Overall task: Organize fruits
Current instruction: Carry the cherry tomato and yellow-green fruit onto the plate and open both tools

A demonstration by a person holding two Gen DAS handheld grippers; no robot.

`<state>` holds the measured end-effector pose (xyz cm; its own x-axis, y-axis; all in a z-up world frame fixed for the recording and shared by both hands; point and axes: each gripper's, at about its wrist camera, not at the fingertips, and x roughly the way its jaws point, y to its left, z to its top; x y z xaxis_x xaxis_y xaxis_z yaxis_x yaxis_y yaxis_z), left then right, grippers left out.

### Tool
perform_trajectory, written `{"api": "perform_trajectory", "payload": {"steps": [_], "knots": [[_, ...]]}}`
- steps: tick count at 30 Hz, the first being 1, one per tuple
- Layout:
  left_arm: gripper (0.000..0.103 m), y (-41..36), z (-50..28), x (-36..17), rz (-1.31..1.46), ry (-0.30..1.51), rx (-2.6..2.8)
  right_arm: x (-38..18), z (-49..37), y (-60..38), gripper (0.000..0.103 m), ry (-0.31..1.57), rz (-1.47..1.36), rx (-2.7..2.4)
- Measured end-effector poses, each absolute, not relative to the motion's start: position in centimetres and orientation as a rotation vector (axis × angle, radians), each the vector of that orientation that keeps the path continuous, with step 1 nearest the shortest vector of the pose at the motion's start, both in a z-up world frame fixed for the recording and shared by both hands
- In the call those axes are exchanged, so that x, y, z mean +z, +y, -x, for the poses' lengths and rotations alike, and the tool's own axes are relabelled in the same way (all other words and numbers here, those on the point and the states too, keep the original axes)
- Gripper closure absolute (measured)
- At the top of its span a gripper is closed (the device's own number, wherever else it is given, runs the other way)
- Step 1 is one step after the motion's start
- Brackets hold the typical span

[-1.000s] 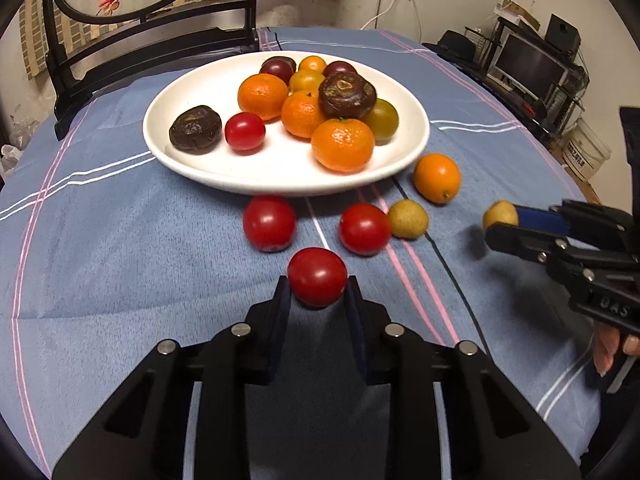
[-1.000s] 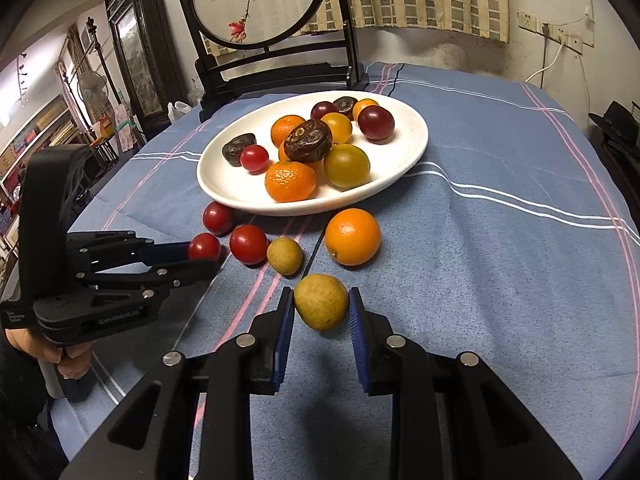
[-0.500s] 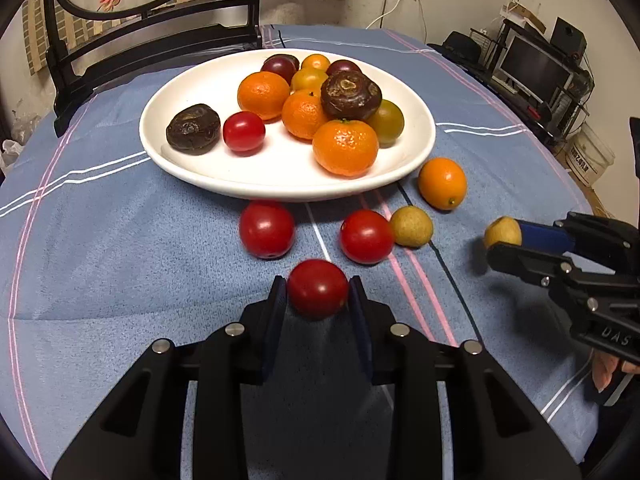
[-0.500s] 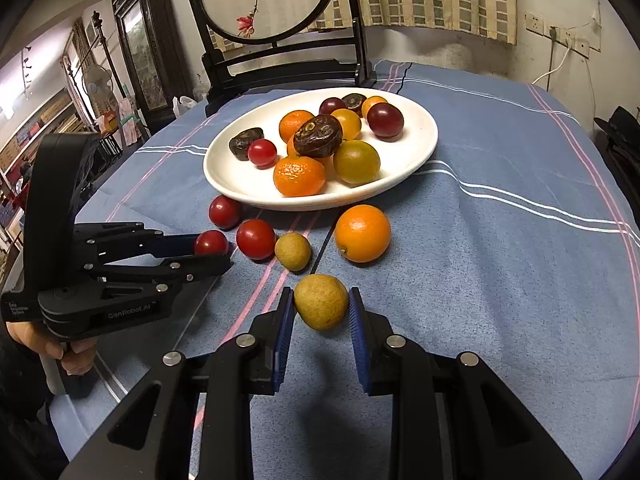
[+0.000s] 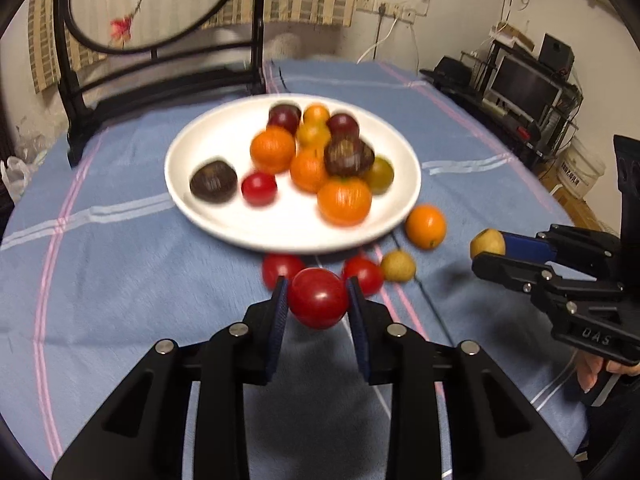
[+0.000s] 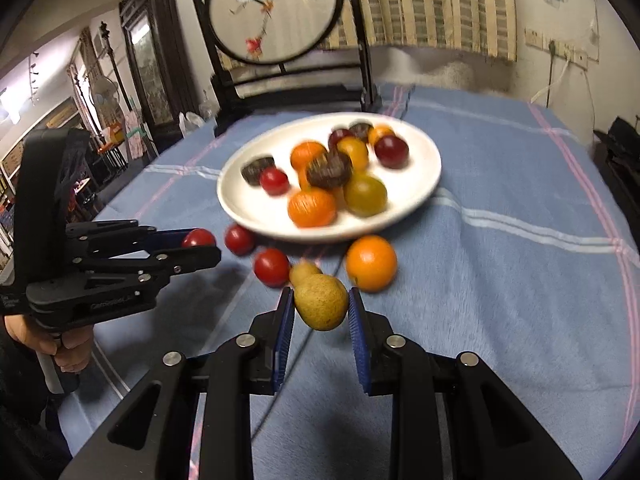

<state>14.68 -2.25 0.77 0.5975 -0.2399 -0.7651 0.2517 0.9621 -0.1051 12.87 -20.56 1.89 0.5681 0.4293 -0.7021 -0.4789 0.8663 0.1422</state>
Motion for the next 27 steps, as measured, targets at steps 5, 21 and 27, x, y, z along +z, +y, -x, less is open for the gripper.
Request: {"api": "perform_trajectory", "payload": {"steps": [5,21,27], "knots": [[0.074,-1.5,-17.7,3.2,-0.003,0.849,-0.271,4.5,-15.6,-18.6,0.076,0.745,0.128,0.527],[0.074,-0.6,-27.6,1.9,0.104,0.861,-0.104,3.0,-26.9,-15.9,0.074,0.789,0.036,0.409],[0.043,0.1,-27.7,1.8,0.180,0.845,-0.041,3.2,-26.9,-17.0,0.049,0.764,-0.017,0.357]]}}
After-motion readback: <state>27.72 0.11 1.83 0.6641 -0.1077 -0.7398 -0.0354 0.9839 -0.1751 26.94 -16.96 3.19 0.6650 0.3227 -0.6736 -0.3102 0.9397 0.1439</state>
